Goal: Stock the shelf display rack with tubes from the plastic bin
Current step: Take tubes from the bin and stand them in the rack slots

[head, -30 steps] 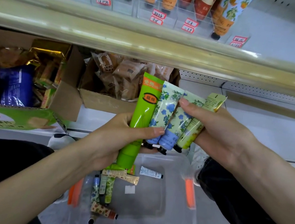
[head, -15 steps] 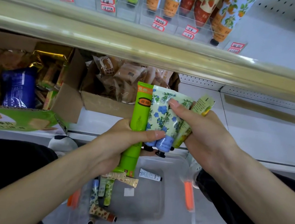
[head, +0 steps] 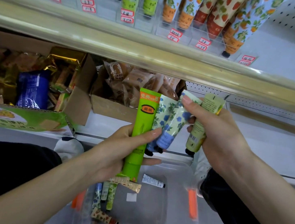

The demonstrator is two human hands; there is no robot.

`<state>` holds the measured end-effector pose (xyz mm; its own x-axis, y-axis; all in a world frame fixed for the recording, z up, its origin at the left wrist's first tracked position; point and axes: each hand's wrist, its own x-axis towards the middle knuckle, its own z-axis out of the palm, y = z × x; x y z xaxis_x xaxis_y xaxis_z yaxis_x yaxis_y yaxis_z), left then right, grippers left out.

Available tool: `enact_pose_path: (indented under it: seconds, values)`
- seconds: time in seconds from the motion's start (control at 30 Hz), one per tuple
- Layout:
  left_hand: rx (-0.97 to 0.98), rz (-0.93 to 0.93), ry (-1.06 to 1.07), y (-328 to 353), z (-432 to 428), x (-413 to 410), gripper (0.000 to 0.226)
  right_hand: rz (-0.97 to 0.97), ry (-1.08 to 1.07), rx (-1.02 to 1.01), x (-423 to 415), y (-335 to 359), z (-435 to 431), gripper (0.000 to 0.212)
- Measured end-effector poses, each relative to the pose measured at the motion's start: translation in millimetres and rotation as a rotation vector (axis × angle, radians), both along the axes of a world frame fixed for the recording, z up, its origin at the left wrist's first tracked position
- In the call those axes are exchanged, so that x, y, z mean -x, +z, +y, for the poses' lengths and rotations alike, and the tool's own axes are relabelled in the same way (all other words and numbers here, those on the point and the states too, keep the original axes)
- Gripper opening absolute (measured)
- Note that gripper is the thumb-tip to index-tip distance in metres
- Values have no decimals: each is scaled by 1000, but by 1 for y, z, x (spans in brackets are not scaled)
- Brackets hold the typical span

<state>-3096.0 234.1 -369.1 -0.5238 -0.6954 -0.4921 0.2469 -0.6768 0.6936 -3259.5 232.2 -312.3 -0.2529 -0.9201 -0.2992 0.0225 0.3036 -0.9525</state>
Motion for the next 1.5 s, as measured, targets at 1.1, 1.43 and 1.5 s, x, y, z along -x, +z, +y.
enact_pose_path:
  seconds: [1.1, 1.43, 1.5]
  values:
    - [621, -75, 332, 85, -35, -53, 33, -73, 210, 432, -60, 88, -30, 8]
    - [703, -52, 420, 113, -78, -76, 31, 287, 274, 403, -62, 123, -63, 30]
    - [679, -57, 429, 104, -83, -85, 34, 480, 265, 411, -66, 133, -68, 33]
